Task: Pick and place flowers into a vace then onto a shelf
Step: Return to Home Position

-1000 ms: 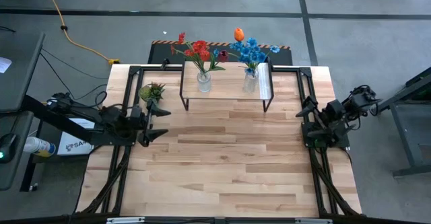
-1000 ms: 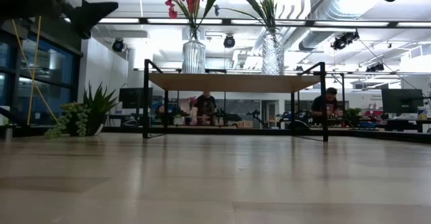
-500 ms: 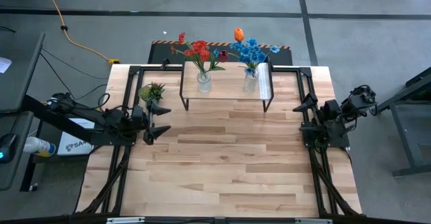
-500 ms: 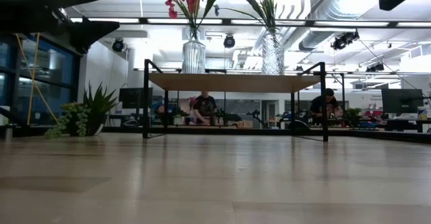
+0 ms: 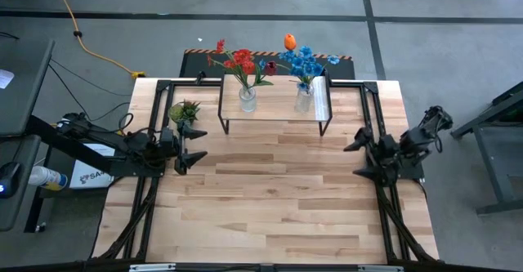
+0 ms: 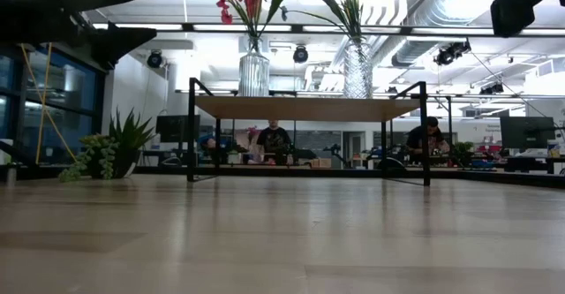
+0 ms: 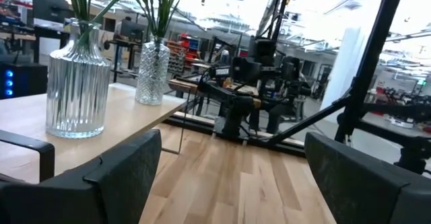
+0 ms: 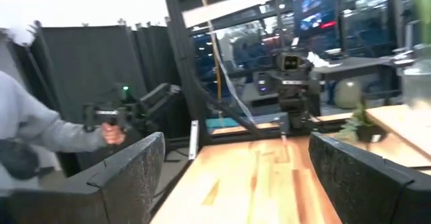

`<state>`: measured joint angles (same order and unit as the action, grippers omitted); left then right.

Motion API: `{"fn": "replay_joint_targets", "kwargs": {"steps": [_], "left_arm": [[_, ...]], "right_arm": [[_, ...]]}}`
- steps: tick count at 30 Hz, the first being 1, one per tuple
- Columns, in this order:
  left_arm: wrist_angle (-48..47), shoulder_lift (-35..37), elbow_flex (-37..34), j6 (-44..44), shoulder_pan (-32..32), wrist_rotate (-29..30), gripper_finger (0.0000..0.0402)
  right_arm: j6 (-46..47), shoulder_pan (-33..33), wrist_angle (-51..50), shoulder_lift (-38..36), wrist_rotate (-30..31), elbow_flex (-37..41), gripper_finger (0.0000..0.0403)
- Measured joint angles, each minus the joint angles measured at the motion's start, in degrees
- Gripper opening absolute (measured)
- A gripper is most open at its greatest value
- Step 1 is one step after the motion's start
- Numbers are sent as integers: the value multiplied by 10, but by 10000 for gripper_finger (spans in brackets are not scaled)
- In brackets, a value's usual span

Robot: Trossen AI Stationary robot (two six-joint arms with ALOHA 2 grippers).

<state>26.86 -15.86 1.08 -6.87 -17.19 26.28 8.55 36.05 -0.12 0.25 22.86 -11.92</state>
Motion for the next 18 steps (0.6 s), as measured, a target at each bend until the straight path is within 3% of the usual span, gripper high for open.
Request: {"fn": "replay_joint_targets", "kwargs": {"steps": [18], "left_arm": [[-20, 0, 0, -9, 0, 0, 399]], "right_arm": [[30, -1, 5, 0, -23, 36, 358]]}}
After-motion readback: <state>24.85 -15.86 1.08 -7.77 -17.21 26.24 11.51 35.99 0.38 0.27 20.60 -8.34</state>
